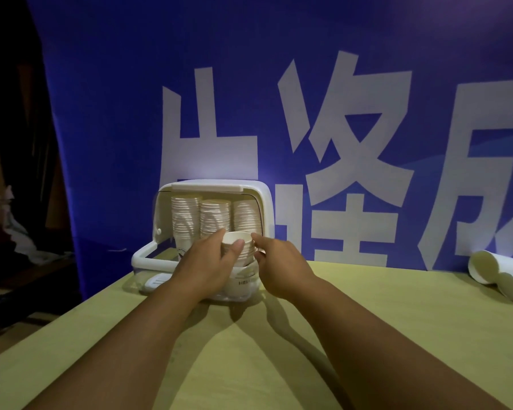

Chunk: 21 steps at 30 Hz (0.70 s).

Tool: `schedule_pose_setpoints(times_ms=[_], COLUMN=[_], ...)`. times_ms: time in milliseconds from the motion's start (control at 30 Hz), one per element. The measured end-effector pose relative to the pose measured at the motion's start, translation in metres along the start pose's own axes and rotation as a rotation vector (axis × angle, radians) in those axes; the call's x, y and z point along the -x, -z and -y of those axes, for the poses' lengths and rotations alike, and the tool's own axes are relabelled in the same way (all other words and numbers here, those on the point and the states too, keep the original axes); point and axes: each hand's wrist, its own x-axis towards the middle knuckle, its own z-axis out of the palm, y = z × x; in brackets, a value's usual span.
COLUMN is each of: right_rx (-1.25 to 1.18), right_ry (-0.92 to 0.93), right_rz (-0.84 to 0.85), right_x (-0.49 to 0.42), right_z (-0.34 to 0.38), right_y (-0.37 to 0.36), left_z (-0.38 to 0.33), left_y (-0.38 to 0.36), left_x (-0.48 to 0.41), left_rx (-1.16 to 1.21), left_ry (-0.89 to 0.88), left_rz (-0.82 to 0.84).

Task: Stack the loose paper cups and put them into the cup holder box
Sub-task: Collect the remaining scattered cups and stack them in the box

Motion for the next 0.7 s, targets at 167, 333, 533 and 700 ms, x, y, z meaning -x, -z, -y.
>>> schedule_pose_setpoints(times_ms=[167, 333, 533, 700], right_rx=[-0.030, -0.154, -0.074, 0.019], right_ry=[-0.014, -0.144, -0.283, -0.352], right_rz=[-0.030, -0.212, -0.238, -0.256], right_x=[0.001, 0.012, 0.062, 0.131], right_z=[-0.004, -0.007, -0.023, -0.044], right_y=[-0.004, 0.011, 0.046, 0.102], left_z=[0.003, -0.005, -0.058, -0.109], left_y=[0.001, 0.005, 0.016, 0.005], left_x=[0.001, 0.016, 0.050, 0.090], left_rx=[-0.049, -0.091, -0.169, -0.132], left_ry=[-0.010, -0.081, -0.111, -0.161], left_rz=[-0.048, -0.294, -0.102, 0.067])
